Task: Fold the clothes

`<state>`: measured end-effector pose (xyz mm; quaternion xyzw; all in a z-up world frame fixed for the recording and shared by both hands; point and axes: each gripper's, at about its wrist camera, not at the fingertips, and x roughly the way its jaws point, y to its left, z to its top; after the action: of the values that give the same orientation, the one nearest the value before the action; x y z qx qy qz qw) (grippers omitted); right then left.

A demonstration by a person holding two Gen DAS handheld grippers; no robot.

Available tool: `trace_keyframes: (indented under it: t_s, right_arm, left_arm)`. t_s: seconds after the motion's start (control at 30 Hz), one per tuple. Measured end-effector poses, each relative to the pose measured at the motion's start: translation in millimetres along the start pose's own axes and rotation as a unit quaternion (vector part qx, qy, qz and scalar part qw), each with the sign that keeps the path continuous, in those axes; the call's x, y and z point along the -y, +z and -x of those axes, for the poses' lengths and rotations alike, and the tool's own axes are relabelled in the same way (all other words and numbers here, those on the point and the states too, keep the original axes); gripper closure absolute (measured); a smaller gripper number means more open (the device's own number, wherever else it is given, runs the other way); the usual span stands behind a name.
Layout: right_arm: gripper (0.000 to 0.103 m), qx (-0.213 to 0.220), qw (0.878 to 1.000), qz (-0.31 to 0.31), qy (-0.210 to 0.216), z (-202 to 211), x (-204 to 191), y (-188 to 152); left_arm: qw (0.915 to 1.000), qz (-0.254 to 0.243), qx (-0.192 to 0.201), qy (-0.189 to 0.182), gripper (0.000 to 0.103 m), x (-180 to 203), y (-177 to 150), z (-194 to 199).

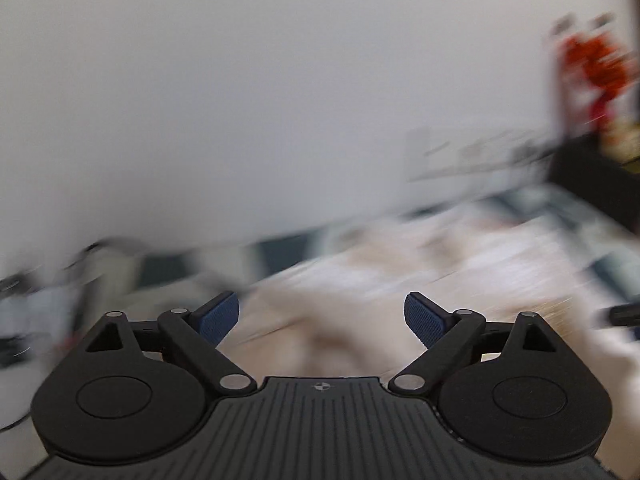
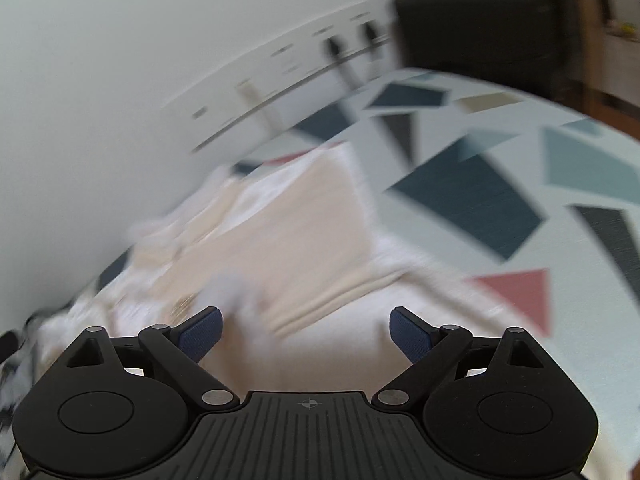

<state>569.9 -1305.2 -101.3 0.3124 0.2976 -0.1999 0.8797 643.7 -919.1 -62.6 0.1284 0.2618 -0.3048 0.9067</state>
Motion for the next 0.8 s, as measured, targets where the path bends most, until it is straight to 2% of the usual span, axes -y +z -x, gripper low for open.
trace_keyframes:
  t_s: [0.07,0.13,0.2,0.27,0.3,0.33,0.4,0.47,0.53,0.6,0.63,0.67,0.7,0.73,0.8]
  right_arm:
    - [0.016,-0.011,0.999,0.033,0.020,-2,-14,-8]
    - [0.022,-0.014,0.997,0.072,0.034,-3,-25,-15]
    - [0.054,-0.027,0.994,0.087,0.056,-7,-30,-19]
    - [0.068,-0.051,0.993,0.075,0.075,-14,-31,-18]
    - [0.086,-0.065,0.992,0.068,0.084,-17,-32,-16]
    - [0.097,-0.078,0.990,0.066,0.099,-19,-33,-12]
    - [0.096,-0.094,0.983,0.063,0.143,-17,-36,4]
    - [0.096,-0.058,0.977,-0.011,0.203,-7,-24,30]
    - [0.096,-0.012,0.964,-0.102,0.246,-1,-6,58]
    - [0.094,0.045,0.957,-0.175,0.227,-7,12,78]
    - [0.090,0.072,0.955,-0.206,0.201,-12,20,85]
    - [0.081,0.092,0.955,-0.225,0.167,-20,26,90]
    - [0.066,0.094,0.959,-0.228,0.142,-28,29,93]
    - [0.062,0.088,0.963,-0.224,0.122,-36,30,94]
    - [0.060,0.072,0.970,-0.213,0.090,-48,31,94]
  left_arm:
    - [0.9987,0.026,-0.035,0.025,0.011,-24,-15,-17]
    - [0.9967,0.040,-0.059,0.040,0.011,-36,-26,-30]
    - [0.9937,0.055,-0.081,0.054,0.012,-47,-38,-42]
    - [0.9932,0.062,-0.084,0.052,0.012,-51,-42,-44]
    - [0.9931,0.063,-0.084,0.050,0.012,-51,-43,-45]
    - [0.9933,0.062,-0.084,0.050,0.012,-49,-42,-47]
    - [0.9935,0.055,-0.083,0.056,0.012,-47,-41,-50]
    - [0.9936,0.041,-0.083,0.065,0.012,-43,-38,-55]
    - [0.9940,0.026,-0.083,0.067,0.012,-41,-38,-57]
    - [0.9937,0.011,-0.087,0.070,0.012,-38,-39,-61]
    - [0.9934,0.005,-0.090,0.072,0.012,-37,-39,-63]
    - [0.9930,0.005,-0.093,0.072,0.011,-37,-40,-65]
    - [0.9928,0.008,-0.096,0.072,0.012,-38,-40,-65]
    - [0.9925,0.010,-0.098,0.072,0.012,-38,-40,-66]
    - [0.9923,0.007,-0.098,0.075,0.011,-38,-40,-66]
